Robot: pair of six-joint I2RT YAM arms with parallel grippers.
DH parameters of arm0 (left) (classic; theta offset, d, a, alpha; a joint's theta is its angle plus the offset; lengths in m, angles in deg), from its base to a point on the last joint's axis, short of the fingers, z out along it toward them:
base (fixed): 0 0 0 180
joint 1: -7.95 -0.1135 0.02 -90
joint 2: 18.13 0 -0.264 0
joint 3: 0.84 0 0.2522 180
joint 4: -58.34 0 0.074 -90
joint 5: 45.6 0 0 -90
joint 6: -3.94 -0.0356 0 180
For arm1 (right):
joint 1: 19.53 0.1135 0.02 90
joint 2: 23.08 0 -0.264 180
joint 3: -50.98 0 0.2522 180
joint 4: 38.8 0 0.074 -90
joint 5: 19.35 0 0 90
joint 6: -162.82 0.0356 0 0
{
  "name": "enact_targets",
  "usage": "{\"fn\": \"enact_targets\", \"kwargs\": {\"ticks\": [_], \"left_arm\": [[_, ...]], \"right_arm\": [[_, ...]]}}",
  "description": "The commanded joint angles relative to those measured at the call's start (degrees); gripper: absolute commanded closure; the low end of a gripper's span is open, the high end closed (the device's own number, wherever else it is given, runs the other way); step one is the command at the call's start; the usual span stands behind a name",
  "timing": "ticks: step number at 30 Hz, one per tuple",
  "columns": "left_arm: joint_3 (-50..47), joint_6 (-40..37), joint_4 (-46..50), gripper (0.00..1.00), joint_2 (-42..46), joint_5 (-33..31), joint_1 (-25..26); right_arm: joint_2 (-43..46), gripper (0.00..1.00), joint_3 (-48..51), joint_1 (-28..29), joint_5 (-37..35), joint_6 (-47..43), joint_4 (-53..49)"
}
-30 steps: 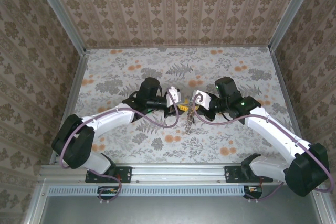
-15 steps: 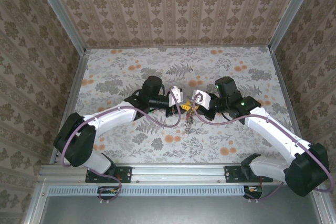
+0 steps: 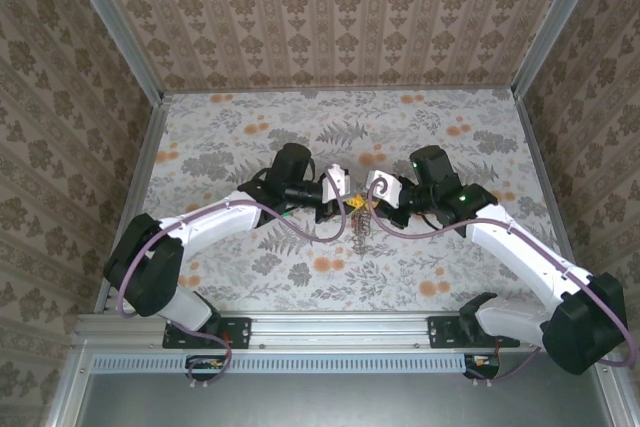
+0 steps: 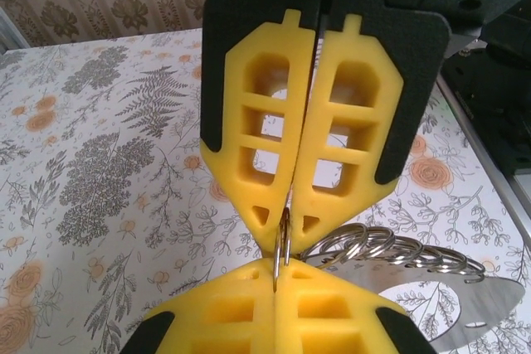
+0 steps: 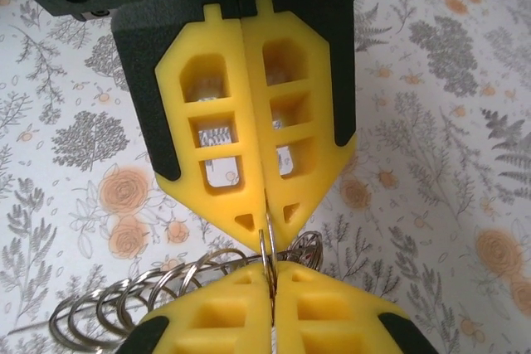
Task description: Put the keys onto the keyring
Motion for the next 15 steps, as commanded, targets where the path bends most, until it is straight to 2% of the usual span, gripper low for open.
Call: {"fn": "enact_targets", "kwargs": {"ticks": [1, 6, 11, 15], "left_arm": [[-1.5, 4.2, -8.6, 1.00, -0.1, 4.1, -0.5], [-4.4, 9.1, -17.6, 1.00, -0.2, 6.9, -0.6], [-7.1, 13.0, -25.4, 1.00, -0.4, 6.9, -0.7], [-8.0, 13.5, -26.7, 1.00, -0.3, 6.1, -0.8]], "right_arm": [[1.6, 0.88, 3.3, -0.6, 2.4, 1.2, 5.4], [1.9, 0.86, 6.6, -2.3, 6.7, 5.2, 12.0], [1.4, 0.90, 8.0, -3.5, 8.0, 6.8, 14.8], [1.3, 1.00, 7.7, -3.8, 8.6, 7.4, 15.1]]}}
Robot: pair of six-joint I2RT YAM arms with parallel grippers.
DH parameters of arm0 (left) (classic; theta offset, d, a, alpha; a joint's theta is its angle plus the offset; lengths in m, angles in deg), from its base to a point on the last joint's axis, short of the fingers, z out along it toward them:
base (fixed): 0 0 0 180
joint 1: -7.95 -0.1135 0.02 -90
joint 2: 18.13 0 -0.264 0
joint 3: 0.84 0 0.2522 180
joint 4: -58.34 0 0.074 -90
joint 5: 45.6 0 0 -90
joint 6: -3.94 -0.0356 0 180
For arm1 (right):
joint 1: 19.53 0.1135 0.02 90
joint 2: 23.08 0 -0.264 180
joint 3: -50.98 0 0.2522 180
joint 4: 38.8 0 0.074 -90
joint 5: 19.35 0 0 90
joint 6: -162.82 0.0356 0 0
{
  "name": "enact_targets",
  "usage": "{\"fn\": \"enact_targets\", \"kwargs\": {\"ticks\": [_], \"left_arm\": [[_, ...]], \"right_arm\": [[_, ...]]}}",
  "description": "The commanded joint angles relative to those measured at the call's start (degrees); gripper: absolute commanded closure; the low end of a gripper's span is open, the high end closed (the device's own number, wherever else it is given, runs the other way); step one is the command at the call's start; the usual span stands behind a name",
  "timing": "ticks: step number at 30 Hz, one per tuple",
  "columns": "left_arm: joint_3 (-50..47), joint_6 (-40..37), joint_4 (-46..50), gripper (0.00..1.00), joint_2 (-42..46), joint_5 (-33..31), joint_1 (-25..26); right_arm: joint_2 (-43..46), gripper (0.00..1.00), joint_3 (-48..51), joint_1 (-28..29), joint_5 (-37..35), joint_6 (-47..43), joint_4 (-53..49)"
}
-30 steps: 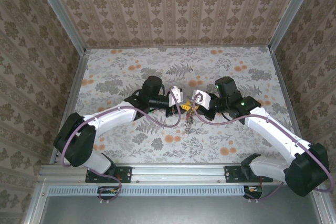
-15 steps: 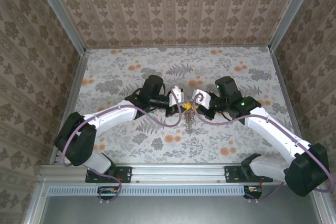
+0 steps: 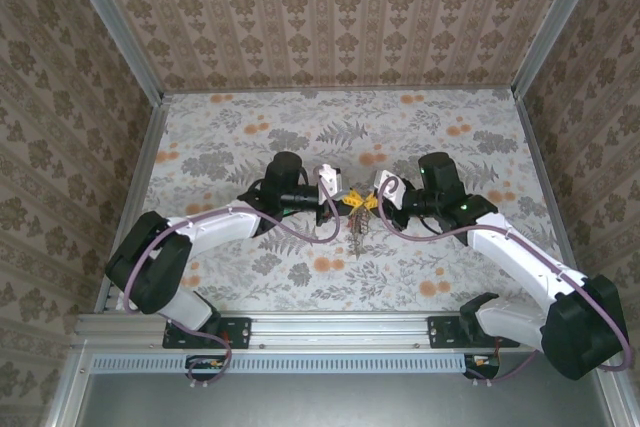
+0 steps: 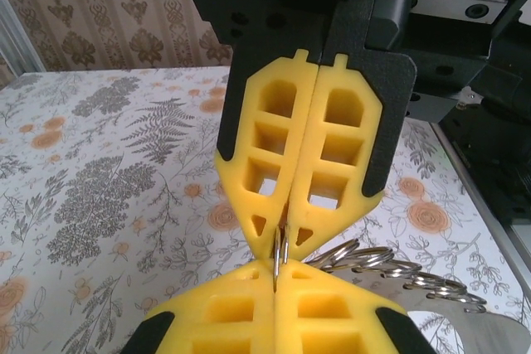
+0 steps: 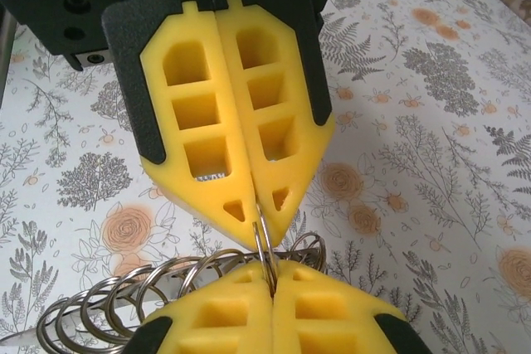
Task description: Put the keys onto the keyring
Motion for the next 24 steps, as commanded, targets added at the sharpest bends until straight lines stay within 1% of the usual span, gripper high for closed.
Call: {"fn": "enact_targets", "kwargs": {"ticks": [1, 2, 3, 6, 9, 12, 18, 22, 24], "left_arm": [[-0.6, 2.2, -7.6, 1.00, 0.8, 2.1, 0.1], [-0.6, 1.4, -6.4, 1.00, 1.1, 0.8, 0.1], [-0.3, -0.2, -4.0, 0.94, 1.6, -0.4, 0.1], [2.2, -6.0, 6.5, 0.80, 2.4, -3.1, 0.4], [5.2, -10.8, 14.9, 0.75, 2.6, -4.7, 0.9], [6.4, -11.9, 16.8, 0.72, 2.4, -5.6, 1.4], [8.7, -12.4, 17.8, 0.71, 1.8, -6.1, 2.2], [10.4, -14.2, 20.8, 0.76, 1.2, -6.2, 3.3], [10.4, -14.2, 20.5, 0.79, 1.3, -6.2, 3.5]], "right_arm": [[0.2, 1.00, 0.1, -0.3, 1.5, 1.4, 2.5], [0.3, 1.00, -0.4, -0.3, 1.2, 1.0, 1.6], [0.3, 1.00, -1.0, -0.4, 0.7, 0.6, 0.5], [0.3, 1.00, -3.8, 0.4, -1.8, -1.3, -4.6], [0.3, 1.00, -5.9, 1.5, -5.2, -3.7, -9.1], [0.5, 1.00, -7.1, 1.9, -6.1, -4.5, -10.9], [0.8, 1.00, -8.0, 3.0, -7.3, -5.7, -12.4], [0.6, 1.00, -8.8, 3.4, -8.0, -6.3, -13.1], [0.5, 1.00, -8.9, 3.6, -8.5, -6.5, -13.5]]}}
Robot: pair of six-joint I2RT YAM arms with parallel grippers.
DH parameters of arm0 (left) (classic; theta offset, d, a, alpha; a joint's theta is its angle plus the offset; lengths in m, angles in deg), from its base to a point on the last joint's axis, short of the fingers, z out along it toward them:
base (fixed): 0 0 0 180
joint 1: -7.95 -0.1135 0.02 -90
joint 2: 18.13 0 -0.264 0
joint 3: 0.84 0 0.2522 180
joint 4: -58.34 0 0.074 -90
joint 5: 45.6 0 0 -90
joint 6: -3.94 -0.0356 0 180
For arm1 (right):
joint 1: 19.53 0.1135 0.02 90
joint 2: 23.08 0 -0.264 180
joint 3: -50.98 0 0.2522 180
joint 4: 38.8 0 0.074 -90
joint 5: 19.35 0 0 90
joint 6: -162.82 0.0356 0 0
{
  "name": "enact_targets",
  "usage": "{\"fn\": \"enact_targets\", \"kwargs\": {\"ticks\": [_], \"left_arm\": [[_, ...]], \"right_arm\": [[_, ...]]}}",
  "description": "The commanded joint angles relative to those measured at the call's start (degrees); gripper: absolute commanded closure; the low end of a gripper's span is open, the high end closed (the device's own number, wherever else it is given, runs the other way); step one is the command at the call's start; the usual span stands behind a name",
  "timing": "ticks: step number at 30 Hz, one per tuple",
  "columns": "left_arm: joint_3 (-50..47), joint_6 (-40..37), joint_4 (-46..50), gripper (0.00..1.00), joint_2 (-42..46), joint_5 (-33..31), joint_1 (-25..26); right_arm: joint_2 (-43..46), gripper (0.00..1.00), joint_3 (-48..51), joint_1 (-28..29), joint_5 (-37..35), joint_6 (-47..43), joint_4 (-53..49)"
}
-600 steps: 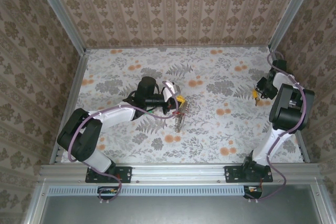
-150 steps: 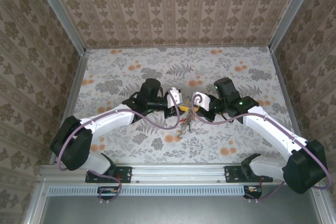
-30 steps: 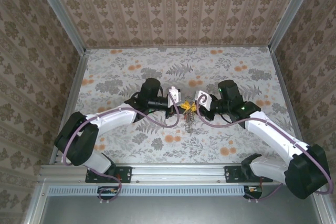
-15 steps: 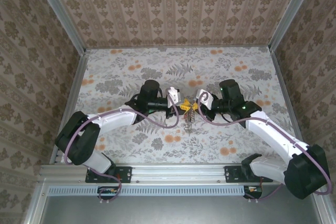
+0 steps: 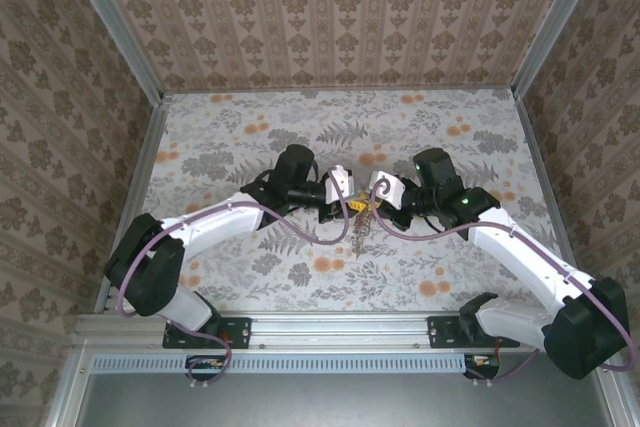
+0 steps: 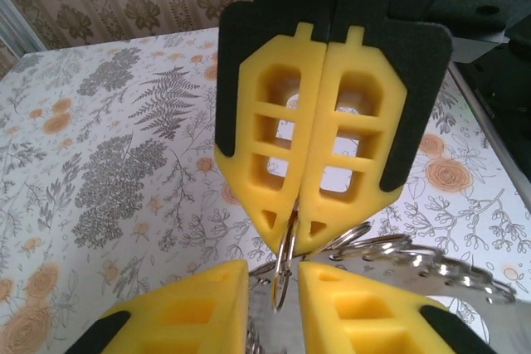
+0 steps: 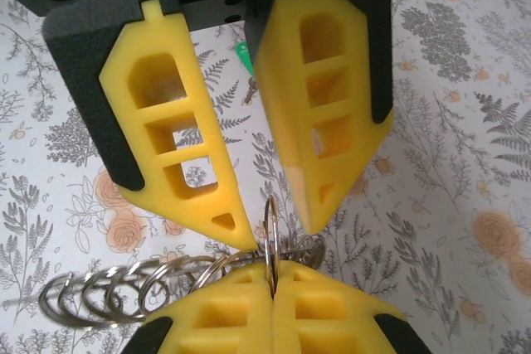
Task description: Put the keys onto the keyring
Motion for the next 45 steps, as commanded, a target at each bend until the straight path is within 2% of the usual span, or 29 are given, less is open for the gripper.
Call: {"fn": "enact_targets", "kwargs": {"ticks": [1, 3, 8, 11, 13, 18, 24, 28, 30, 32, 35, 40, 45], "left_arm": [[1.9, -2.1, 1.2, 0.81, 0.8, 0.5, 0.9], [1.9, -2.2, 1.3, 0.84, 0.9, 0.5, 0.9], [1.7, -3.0, 2.2, 1.00, 1.0, 0.2, 0.9], [1.5, -3.1, 2.1, 1.00, 1.3, 0.4, 0.8], [1.0, -2.3, 1.0, 1.00, 1.4, 1.1, 0.7], [-2.0, 4.3, -8.5, 1.00, 1.5, 5.7, -0.9], [-5.2, 8.5, -16.7, 1.00, 0.7, 7.9, -1.3], [-8.4, 14.1, -26.5, 1.00, 0.4, 7.8, -1.9], [-9.0, 15.0, -28.1, 1.00, 0.6, 7.6, -2.3], [-9.3, 14.0, -26.6, 1.00, 1.3, 6.6, -2.5], [-8.2, 10.1, -19.7, 1.00, 2.1, 5.1, -2.5], [-3.5, 0.9, -4.1, 0.82, 2.4, 2.1, -1.7], [0.8, -4.9, 5.1, 0.77, 2.1, 0.3, -1.5]], "right_arm": [[0.4, 1.00, -2.4, 0.8, -0.6, -1.6, -0.8], [0.5, 1.00, -2.3, 0.8, -0.4, -1.6, -0.6], [1.0, 1.00, -1.3, 0.9, 0.3, -1.2, 1.1], [1.1, 0.99, -0.7, 0.9, -1.0, -1.5, 0.9], [1.6, 0.95, 0.4, 0.8, -1.1, -1.2, 2.2], [2.5, 0.91, 4.7, -0.7, 2.2, 2.1, 8.5], [2.3, 0.92, 9.8, -2.5, 8.0, 9.8, 19.6], [1.3, 0.92, 10.2, -3.2, 7.8, 10.9, 20.1], [1.0, 0.95, 10.1, -3.5, 7.7, 10.9, 19.9], [1.1, 1.00, 9.6, -3.7, 7.8, 11.0, 19.6], [1.4, 1.00, 8.3, -3.8, 8.5, 11.0, 18.2], [0.7, 1.00, 5.1, -3.1, 7.0, 8.8, 12.0], [-0.2, 1.00, 2.4, -1.6, 3.7, 5.5, 7.0]]}}
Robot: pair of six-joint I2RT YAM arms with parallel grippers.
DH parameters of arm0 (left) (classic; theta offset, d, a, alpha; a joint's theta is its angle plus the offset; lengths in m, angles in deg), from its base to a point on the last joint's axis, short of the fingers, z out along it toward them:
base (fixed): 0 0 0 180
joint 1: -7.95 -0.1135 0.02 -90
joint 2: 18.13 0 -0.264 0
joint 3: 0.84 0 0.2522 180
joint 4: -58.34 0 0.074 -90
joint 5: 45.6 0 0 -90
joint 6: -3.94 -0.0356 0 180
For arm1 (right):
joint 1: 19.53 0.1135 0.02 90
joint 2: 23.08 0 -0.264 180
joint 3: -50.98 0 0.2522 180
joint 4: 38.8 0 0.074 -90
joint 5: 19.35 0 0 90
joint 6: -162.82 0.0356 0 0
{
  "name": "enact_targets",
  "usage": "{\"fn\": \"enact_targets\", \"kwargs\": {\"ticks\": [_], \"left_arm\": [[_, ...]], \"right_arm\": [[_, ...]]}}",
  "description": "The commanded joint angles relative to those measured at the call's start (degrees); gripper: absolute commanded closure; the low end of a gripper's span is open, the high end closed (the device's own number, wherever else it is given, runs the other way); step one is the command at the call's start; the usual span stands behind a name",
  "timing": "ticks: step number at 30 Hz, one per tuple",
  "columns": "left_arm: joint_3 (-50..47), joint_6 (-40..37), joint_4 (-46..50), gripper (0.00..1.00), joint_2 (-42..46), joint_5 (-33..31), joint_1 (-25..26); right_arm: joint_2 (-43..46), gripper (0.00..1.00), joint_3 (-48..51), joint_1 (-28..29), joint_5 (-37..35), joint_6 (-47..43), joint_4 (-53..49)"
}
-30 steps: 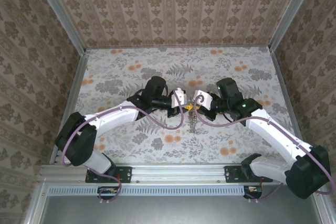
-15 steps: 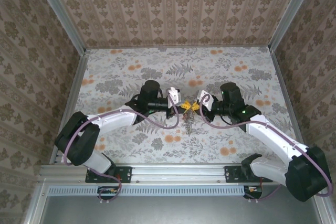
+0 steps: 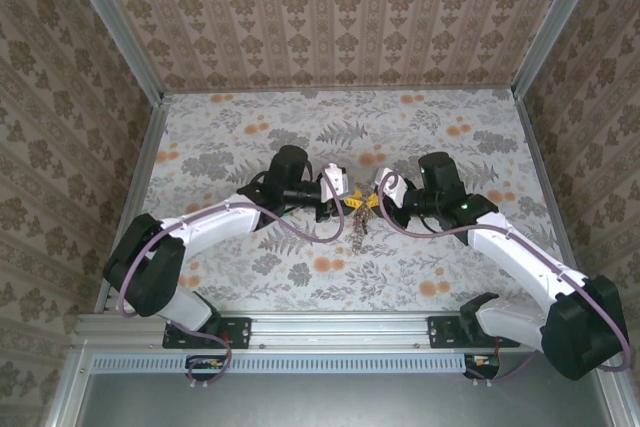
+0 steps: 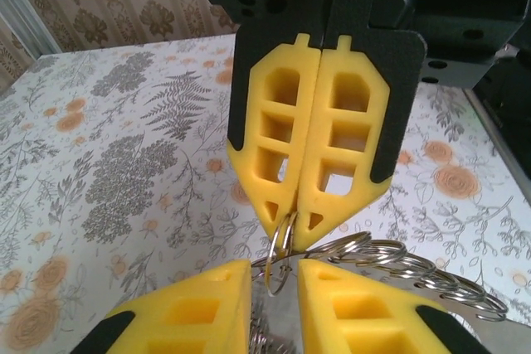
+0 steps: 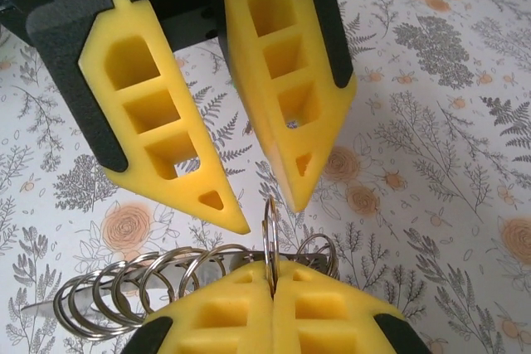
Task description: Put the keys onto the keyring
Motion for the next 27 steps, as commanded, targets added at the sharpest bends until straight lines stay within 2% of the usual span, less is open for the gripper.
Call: {"fn": "enact_targets", "kwargs": {"ticks": [1, 10, 15, 27], "left_arm": [[3.4, -6.4, 9.0, 0.77, 1.6, -0.9, 0.5], [5.2, -5.7, 8.7, 0.76, 1.3, 1.5, 0.8], [6.1, -6.5, 10.7, 0.80, 0.5, 2.6, 0.9], [9.7, -8.1, 16.6, 0.79, -3.5, 0.5, 0.9]], "right_arm": [[-0.1, 1.00, -3.4, 1.0, -1.9, -2.8, -3.6], [-0.2, 1.00, -4.2, 1.9, -2.9, -3.5, -3.8], [-0.3, 1.00, -4.0, 2.1, -2.6, -3.4, -3.1], [-0.7, 1.00, -3.2, 2.2, -1.6, -2.7, -0.5]]}}
